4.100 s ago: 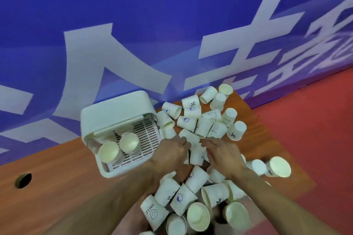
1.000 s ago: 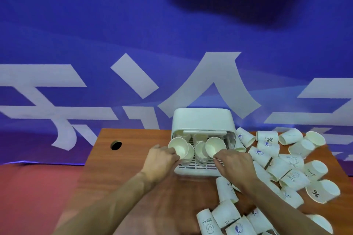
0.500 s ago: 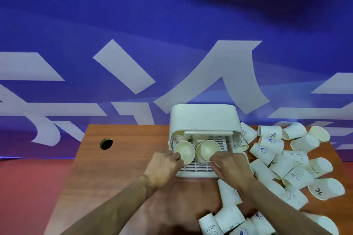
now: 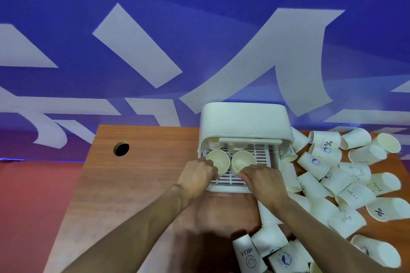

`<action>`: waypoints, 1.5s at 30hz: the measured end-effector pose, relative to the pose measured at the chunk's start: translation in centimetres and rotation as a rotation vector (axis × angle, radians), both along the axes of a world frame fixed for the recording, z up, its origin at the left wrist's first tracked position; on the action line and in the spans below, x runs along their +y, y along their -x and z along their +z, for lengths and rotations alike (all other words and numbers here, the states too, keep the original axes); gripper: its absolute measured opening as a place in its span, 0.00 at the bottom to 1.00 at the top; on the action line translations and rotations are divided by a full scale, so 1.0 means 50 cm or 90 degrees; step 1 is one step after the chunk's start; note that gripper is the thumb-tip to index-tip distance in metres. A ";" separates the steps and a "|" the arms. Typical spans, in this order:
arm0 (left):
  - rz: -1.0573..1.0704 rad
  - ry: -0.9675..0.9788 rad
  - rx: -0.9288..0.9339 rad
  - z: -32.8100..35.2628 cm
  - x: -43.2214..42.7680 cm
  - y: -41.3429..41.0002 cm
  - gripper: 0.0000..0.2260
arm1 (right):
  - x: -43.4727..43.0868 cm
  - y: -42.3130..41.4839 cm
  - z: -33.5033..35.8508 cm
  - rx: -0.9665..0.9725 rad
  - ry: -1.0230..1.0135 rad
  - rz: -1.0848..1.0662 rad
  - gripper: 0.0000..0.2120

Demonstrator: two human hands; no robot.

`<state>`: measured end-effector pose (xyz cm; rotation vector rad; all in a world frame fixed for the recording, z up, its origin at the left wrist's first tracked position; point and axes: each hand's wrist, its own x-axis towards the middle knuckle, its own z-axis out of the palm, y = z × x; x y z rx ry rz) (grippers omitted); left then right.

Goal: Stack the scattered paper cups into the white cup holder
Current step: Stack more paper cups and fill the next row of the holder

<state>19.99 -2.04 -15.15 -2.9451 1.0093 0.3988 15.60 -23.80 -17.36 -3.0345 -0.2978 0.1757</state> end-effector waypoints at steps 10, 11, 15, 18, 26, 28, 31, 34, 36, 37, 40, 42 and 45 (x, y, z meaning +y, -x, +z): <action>0.010 0.027 0.035 -0.024 -0.011 -0.015 0.13 | -0.003 -0.002 -0.010 0.027 -0.023 -0.045 0.17; 0.008 0.020 0.032 -0.025 -0.013 -0.015 0.13 | -0.003 -0.002 -0.009 0.029 -0.026 -0.047 0.17; 0.018 0.003 0.015 -0.021 -0.023 -0.013 0.10 | -0.002 -0.001 -0.009 0.042 -0.041 -0.056 0.17; 0.006 -0.034 -0.004 -0.012 -0.027 -0.010 0.11 | 0.003 -0.001 -0.003 0.059 -0.038 -0.064 0.17; -0.130 0.053 -0.124 0.074 -0.070 0.020 0.08 | -0.070 0.066 0.046 -0.107 -0.168 -0.077 0.08; -0.177 0.097 -0.183 0.090 -0.106 0.031 0.10 | -0.116 0.088 0.058 -0.147 -0.166 -0.077 0.05; -0.223 0.170 -0.205 0.105 -0.195 0.049 0.13 | -0.203 0.111 0.073 -0.136 -0.135 -0.119 0.06; -0.235 0.200 -0.167 0.101 -0.302 0.078 0.14 | -0.309 0.144 0.080 -0.124 -0.106 -0.174 0.07; -0.245 0.171 -0.135 0.090 -0.375 0.095 0.13 | -0.388 0.174 0.081 -0.103 -0.080 -0.206 0.07; -0.257 0.148 -0.126 0.083 -0.412 0.104 0.12 | -0.429 0.190 0.081 -0.093 -0.066 -0.223 0.07; -0.274 0.096 -0.099 0.056 -0.521 0.126 0.11 | -0.552 0.240 0.072 -0.086 -0.068 -0.292 0.09; -0.265 0.082 -0.071 0.036 -0.592 0.136 0.11 | -0.628 0.271 0.061 -0.078 -0.048 -0.330 0.09; -0.273 0.066 -0.048 0.009 -0.696 0.145 0.11 | -0.727 0.304 0.034 -0.074 0.005 -0.344 0.13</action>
